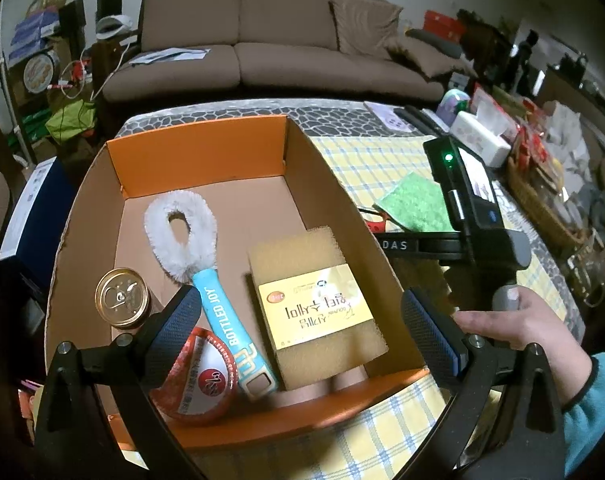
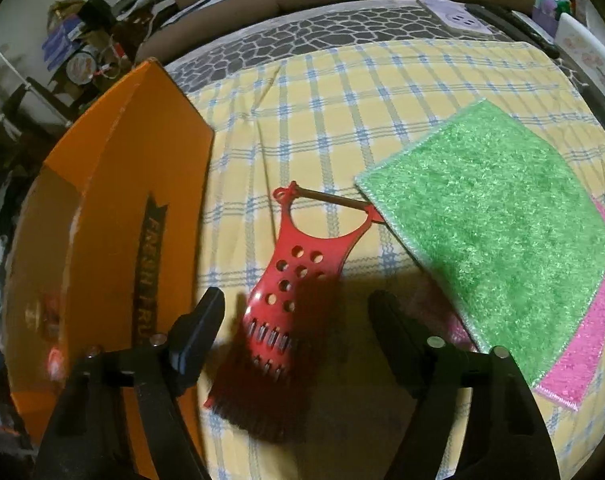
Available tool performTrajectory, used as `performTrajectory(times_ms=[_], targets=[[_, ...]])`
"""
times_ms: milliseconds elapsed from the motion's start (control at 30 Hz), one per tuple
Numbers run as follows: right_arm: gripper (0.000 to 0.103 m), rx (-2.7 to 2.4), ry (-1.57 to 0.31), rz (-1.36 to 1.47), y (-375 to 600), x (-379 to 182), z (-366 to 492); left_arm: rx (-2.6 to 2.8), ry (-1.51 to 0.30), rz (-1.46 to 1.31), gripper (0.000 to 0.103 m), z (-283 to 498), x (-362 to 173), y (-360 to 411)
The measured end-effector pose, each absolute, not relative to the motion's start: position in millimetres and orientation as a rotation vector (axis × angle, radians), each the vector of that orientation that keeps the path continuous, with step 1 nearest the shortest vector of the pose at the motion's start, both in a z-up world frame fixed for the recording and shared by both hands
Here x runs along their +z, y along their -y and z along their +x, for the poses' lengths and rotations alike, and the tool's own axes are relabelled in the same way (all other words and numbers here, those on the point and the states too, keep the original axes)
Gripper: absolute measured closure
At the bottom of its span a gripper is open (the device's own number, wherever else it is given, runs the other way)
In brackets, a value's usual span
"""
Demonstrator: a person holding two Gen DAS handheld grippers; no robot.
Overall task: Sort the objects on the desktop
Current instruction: 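Move right tool toward the red grater on the tablecloth, then close right tool on the red grater's handle end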
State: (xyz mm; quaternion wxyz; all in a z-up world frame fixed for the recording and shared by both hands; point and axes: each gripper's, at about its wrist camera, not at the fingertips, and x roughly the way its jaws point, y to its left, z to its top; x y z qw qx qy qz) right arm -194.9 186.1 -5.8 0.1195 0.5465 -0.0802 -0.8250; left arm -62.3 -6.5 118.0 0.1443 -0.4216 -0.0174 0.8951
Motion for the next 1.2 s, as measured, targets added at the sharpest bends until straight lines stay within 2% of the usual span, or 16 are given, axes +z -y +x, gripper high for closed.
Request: performTrajectory(times_ms=[233,300,467,600,667,700,733,900,967,1000,1033,1200], targets=[[0.030,-2.463,0.069,1.594,-176.2,-9.4,-192.9,2.572,0.049,-1.210,0.003,-62.6,118.9,4.6],[0.052,-2.461,-0.003,1.564,-171.0,-8.1,-189.5,2.565,0.051,-1.210,0.003,-62.5,118.6,2.2],[0.055,-2.438,-0.022,1.544,-171.7,-4.6,-185.8,2.532,0.060,-1.210,0.003,-61.3,116.9,-4.1],[0.058,-2.422,0.059,1.519,-182.8,4.1,-186.1,2.501,0.077,-1.199,0.003,-60.8,117.6,-7.6],[0.090,-2.419,0.119,1.496,-192.4,14.1,-184.8,2.483,0.086,-1.187,0.003,-59.6,118.7,-10.5],[0.099,-2.417,0.135,1.492,-196.2,18.8,-184.2,2.475,0.091,-1.181,0.003,-59.3,118.8,-12.9],[0.096,-2.410,0.174,1.474,-202.4,25.3,-182.7,2.466,0.094,-1.174,0.003,-58.5,119.1,-15.5],[0.093,-2.400,0.205,1.464,-212.0,40.7,-176.2,2.440,0.078,-1.180,0.003,-59.1,115.2,-28.8],[0.076,-2.393,0.215,1.500,-216.0,36.0,-175.8,2.428,0.086,-1.188,0.003,-58.7,113.3,-31.9],[0.062,-2.391,0.206,1.514,-216.1,33.2,-175.3,2.426,0.091,-1.190,0.003,-59.1,112.9,-32.1],[0.056,-2.391,0.187,1.526,-214.6,30.1,-175.1,2.425,0.095,-1.193,0.003,-59.7,112.6,-31.7],[0.049,-2.353,0.091,1.558,-194.5,13.2,-173.5,2.438,0.126,-1.203,0.003,-63.6,113.4,-24.4]])
